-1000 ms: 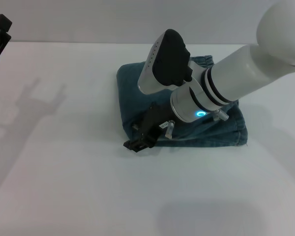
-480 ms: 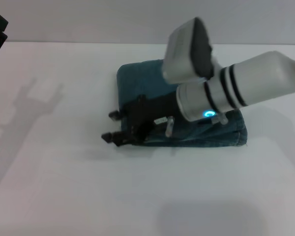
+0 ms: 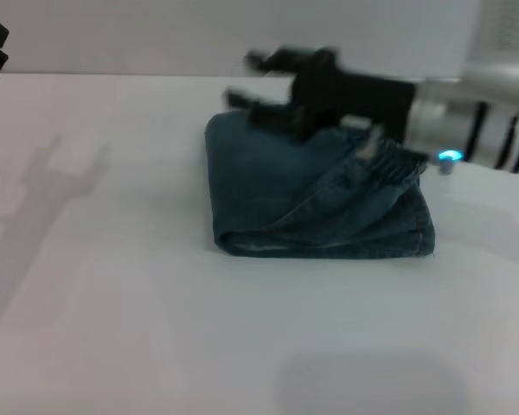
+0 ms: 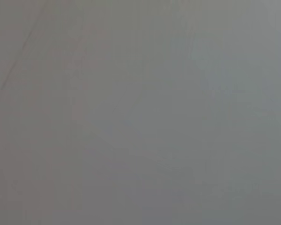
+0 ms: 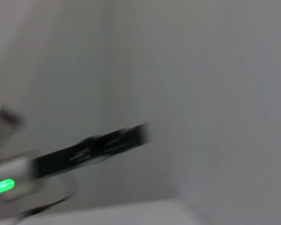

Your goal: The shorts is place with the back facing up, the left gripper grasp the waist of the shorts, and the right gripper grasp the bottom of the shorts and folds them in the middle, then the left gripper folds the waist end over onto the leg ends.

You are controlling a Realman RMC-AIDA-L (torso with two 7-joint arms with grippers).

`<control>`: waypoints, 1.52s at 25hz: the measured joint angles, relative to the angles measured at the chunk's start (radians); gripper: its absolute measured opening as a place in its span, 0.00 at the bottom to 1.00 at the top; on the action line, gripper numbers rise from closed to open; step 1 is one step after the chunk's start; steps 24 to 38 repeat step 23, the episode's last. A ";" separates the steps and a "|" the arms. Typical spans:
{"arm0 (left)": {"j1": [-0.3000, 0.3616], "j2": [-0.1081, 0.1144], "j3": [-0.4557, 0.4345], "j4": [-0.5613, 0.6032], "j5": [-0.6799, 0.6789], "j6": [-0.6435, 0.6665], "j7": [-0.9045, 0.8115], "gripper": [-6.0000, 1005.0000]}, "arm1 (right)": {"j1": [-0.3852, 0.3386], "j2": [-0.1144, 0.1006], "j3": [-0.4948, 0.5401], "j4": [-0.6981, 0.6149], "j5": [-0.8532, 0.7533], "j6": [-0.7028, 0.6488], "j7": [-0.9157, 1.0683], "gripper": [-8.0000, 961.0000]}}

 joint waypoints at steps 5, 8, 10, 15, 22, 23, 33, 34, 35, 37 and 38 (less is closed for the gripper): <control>-0.002 -0.002 -0.040 -0.027 -0.001 0.003 0.015 0.85 | -0.044 0.001 0.137 0.124 0.222 -0.012 -0.293 0.60; -0.003 -0.003 -0.057 -0.046 -0.005 0.007 0.035 0.85 | -0.057 0.002 0.202 0.245 0.420 -0.064 -0.540 0.60; -0.003 -0.004 -0.062 -0.055 -0.009 0.008 0.047 0.85 | -0.064 0.002 0.231 0.324 0.558 -0.116 -0.704 0.60; -0.003 -0.005 -0.069 -0.074 -0.018 0.009 0.073 0.85 | -0.084 0.003 0.265 0.447 0.825 -0.218 -0.950 0.60; -0.016 -0.011 -0.074 -0.237 -0.232 0.074 0.259 0.85 | -0.123 0.003 0.290 0.518 1.130 -0.227 -1.061 0.60; -0.016 -0.011 -0.074 -0.250 -0.247 0.079 0.264 0.85 | -0.129 0.003 0.296 0.522 1.159 -0.224 -1.062 0.60; -0.016 -0.011 -0.074 -0.250 -0.247 0.079 0.264 0.85 | -0.129 0.003 0.296 0.522 1.159 -0.224 -1.062 0.60; -0.016 -0.011 -0.074 -0.250 -0.247 0.079 0.264 0.85 | -0.129 0.003 0.296 0.522 1.159 -0.224 -1.062 0.60; -0.016 -0.011 -0.074 -0.250 -0.247 0.079 0.264 0.85 | -0.129 0.003 0.296 0.522 1.159 -0.224 -1.062 0.60; -0.016 -0.011 -0.074 -0.250 -0.247 0.079 0.264 0.85 | -0.129 0.003 0.296 0.522 1.159 -0.224 -1.062 0.60; -0.016 -0.011 -0.074 -0.250 -0.247 0.079 0.264 0.85 | -0.129 0.003 0.296 0.522 1.159 -0.224 -1.062 0.60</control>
